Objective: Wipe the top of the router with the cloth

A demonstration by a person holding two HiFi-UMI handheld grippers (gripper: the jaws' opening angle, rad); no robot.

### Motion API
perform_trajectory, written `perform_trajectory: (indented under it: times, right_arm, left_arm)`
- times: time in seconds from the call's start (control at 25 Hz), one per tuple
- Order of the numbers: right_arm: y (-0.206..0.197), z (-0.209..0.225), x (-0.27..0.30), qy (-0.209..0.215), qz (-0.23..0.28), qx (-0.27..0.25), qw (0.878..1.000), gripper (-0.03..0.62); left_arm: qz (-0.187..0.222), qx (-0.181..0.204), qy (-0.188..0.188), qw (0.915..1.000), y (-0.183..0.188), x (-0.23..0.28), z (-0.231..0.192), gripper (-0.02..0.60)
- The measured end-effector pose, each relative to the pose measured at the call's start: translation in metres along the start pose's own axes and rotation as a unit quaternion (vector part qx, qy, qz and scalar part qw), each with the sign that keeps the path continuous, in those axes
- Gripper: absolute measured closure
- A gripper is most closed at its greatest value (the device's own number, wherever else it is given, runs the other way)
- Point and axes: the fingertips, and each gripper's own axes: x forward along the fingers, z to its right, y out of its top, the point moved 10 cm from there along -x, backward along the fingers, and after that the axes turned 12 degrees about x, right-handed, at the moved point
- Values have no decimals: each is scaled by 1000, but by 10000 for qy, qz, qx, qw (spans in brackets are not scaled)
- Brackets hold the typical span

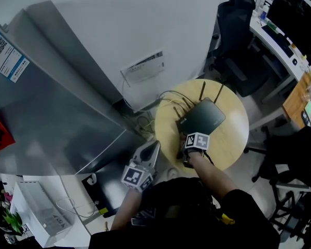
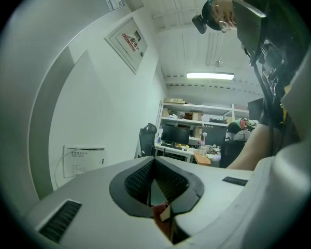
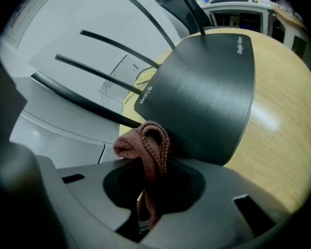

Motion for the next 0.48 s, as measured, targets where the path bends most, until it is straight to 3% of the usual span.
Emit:
perform_trajectory:
  times: [0.48]
  right_arm:
    - [-3, 23, -8, -301, -300, -184, 9989, 536]
  left_arm:
    - [233, -96, -81, 9996, 4, 10, 4, 584]
